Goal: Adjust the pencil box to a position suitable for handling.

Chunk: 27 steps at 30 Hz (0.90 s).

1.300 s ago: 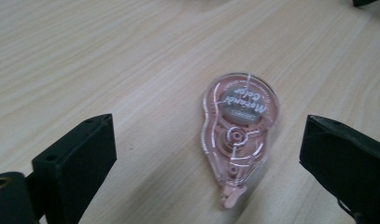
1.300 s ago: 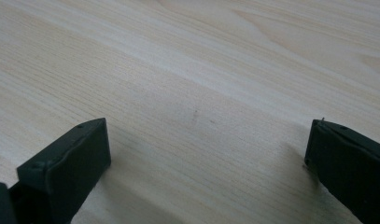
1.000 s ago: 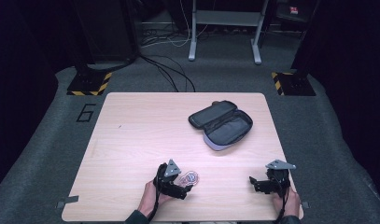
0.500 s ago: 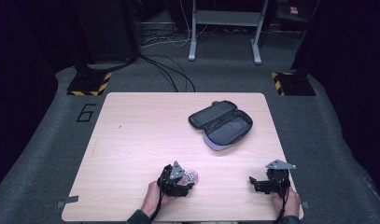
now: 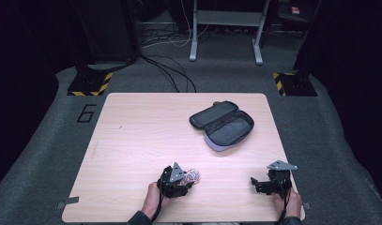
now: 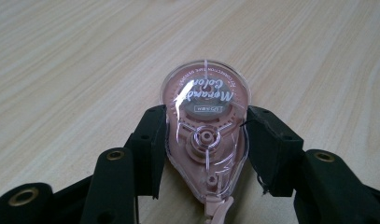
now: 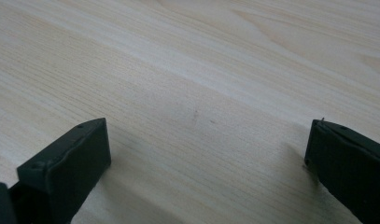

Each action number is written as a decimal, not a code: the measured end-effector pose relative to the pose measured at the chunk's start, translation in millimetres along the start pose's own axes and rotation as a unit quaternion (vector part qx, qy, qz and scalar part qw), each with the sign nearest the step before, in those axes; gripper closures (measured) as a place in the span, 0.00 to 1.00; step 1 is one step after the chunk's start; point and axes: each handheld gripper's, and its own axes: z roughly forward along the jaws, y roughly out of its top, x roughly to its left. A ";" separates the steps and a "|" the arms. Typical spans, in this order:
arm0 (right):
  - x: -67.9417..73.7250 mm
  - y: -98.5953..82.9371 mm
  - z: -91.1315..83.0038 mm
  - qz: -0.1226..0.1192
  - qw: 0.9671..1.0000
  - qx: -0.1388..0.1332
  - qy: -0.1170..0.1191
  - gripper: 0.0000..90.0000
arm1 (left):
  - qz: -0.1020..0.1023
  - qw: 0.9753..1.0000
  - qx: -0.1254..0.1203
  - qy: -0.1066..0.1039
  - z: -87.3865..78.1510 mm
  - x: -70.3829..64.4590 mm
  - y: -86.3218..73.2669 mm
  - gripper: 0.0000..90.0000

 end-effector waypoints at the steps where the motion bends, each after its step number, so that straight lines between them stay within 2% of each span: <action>1: 0.0 0.0 0.0 0.000 1.000 0.000 0.000 0.00 | -0.002 1.000 -0.004 0.006 -1.3 0.5 -0.3 0.56; 7: 0.0 0.0 0.0 0.000 1.000 0.000 0.000 0.00 | -0.013 1.000 -0.021 0.013 -14.1 7.1 -2.3 0.56; 12: 0.0 -0.1 0.1 -0.001 1.000 0.000 0.000 0.00 | -0.022 0.999 -0.034 0.027 -25.1 13.7 -5.8 0.56; 16: 0.0 -0.1 0.1 -0.001 1.000 0.000 0.000 0.00 | -0.030 0.998 -0.035 0.032 -33.0 18.1 -9.7 0.56; 22: 0.0 0.0 0.0 -0.001 1.000 0.000 0.000 0.00 | -0.039 0.997 -0.044 0.053 -46.4 27.4 -14.4 0.56; 25: -0.1 -0.1 0.0 -0.001 1.000 0.000 0.000 0.00 | -0.050 0.995 -0.052 0.063 -51.1 31.9 -17.7 0.56; 26: 0.1 0.0 0.0 0.000 1.000 0.000 0.000 0.00 | -0.048 0.995 -0.052 0.068 -52.9 34.0 -19.0 0.56; 27: 0.0 0.0 0.0 -0.001 1.000 0.000 0.000 0.00 | -0.054 0.994 -0.057 0.075 -53.1 34.6 -20.9 0.56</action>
